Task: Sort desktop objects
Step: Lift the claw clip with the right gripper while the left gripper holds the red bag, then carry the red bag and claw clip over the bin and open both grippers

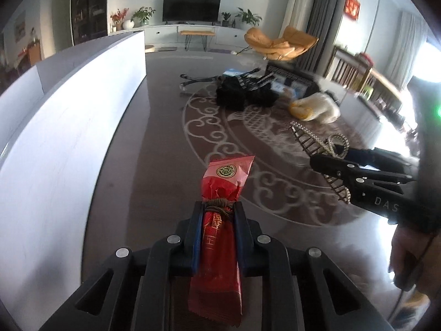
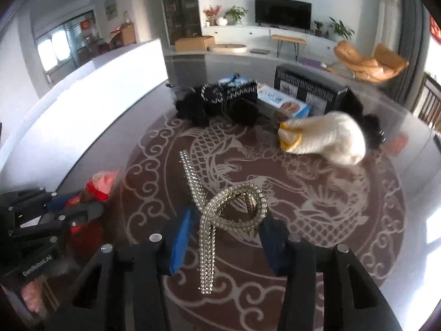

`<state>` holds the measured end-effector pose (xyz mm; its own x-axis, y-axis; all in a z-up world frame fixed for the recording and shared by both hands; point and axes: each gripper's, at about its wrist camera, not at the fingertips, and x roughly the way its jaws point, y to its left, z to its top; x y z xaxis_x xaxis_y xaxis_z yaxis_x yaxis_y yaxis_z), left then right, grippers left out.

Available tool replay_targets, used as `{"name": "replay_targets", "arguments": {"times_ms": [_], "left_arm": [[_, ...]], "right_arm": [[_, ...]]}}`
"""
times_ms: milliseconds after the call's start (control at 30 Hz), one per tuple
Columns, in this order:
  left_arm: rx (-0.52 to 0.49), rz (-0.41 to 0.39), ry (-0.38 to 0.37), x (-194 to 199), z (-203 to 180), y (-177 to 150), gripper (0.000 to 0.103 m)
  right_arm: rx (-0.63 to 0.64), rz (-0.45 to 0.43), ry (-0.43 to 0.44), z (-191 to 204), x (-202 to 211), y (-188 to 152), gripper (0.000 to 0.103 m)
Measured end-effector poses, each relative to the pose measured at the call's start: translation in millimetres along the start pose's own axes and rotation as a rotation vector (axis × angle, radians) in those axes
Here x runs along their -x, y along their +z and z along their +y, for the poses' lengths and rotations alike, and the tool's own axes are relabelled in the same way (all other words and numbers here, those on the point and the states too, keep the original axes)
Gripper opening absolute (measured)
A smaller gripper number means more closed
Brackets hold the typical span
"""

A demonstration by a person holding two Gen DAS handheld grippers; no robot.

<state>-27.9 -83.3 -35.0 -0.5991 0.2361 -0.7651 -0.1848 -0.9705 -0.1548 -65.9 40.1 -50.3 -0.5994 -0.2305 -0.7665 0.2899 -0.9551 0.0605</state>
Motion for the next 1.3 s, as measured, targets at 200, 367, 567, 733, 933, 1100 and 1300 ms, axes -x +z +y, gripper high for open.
{"name": "replay_targets", "arguments": {"times_ms": [200,367,567,733,933,1100,1300], "left_arm": [[0.014,-0.075,-0.107,41,-19,3,0.02],[0.066,-0.206,-0.203,109,-12,20,0.02],[0.161,-0.305,-0.21,181,54,46,0.02],[0.216,-0.333,-0.066,209,130,52,0.02],[0.289,-0.201,0.114,183,214,38,0.02],[0.339,-0.075,0.185,149,253,20,0.02],[0.37,0.069,0.248,123,267,5,0.06]], "right_arm": [[0.03,0.006,-0.013,-2,37,-9,0.046],[0.05,-0.025,-0.007,15,68,13,0.047],[0.092,-0.102,0.112,83,89,71,0.047],[0.133,-0.134,0.247,162,85,113,0.047],[0.234,-0.087,0.317,254,46,129,0.047],[0.276,0.028,0.319,293,-6,114,0.047],[0.311,0.112,0.294,312,-39,100,0.069]]}}
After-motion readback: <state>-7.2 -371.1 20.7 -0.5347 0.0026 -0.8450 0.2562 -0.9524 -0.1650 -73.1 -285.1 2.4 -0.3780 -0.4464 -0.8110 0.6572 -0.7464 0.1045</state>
